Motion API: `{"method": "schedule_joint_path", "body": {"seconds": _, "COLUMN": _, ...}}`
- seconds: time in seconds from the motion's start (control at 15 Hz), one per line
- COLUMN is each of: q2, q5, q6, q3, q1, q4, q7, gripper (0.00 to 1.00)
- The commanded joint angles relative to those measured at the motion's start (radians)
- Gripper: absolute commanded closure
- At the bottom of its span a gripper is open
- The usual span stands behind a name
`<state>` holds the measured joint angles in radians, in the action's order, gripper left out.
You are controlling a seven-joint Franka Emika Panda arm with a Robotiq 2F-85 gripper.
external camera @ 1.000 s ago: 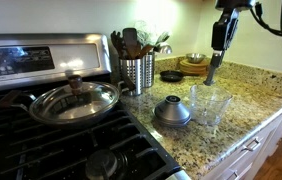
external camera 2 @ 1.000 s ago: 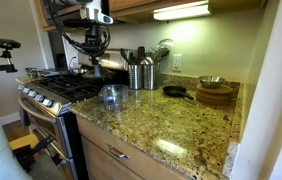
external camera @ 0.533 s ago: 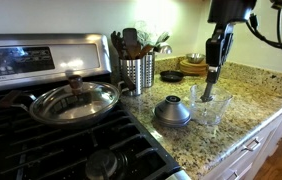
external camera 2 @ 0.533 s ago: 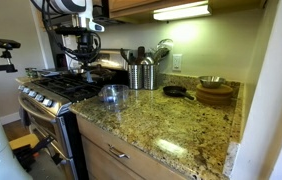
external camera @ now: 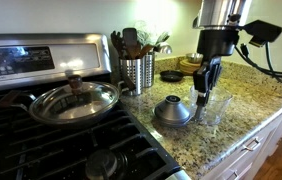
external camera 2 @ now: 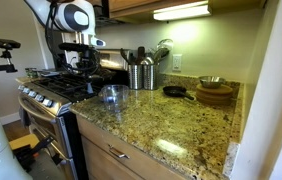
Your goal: Pick up the grey lid from the glass cup, pick up the central part of the cup and put it on the countertop.
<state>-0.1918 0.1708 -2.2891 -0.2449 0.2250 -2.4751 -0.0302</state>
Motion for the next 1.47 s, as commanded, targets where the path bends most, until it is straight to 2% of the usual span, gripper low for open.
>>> {"method": "schedule_joint_path", "body": {"seconds": 0.0, "q2": 0.042, "q5": 0.019, "q6": -0.087, "q3": 0.001, "q1": 0.009, "q4": -0.031, "q7": -0.04, "gripper": 0.91}}
{"method": "schedule_joint_path", "body": {"seconds": 0.73, "q2": 0.179, "q5": 0.006, "q6": -0.228, "q3": -0.002, "q1": 0.01, "q4": -0.04, "q7": -0.059, "gripper": 0.91}}
{"method": "schedule_joint_path", "body": {"seconds": 0.8, "q2": 0.168, "q5": -0.006, "q6": -0.224, "q3": -0.003, "q1": 0.011, "q4": -0.043, "q7": -0.063, "gripper": 0.63}}
{"method": "schedule_joint_path", "body": {"seconds": 0.87, "q2": 0.162, "q5": -0.008, "q6": -0.221, "q3": -0.003, "q1": 0.011, "q4": -0.045, "q7": -0.062, "gripper": 0.62}}
{"method": "schedule_joint_path", "body": {"seconds": 1.4, "q2": 0.011, "q5": -0.002, "q6": -0.109, "q3": -0.005, "q1": 0.019, "q4": -0.045, "q7": -0.047, "gripper": 0.11}}
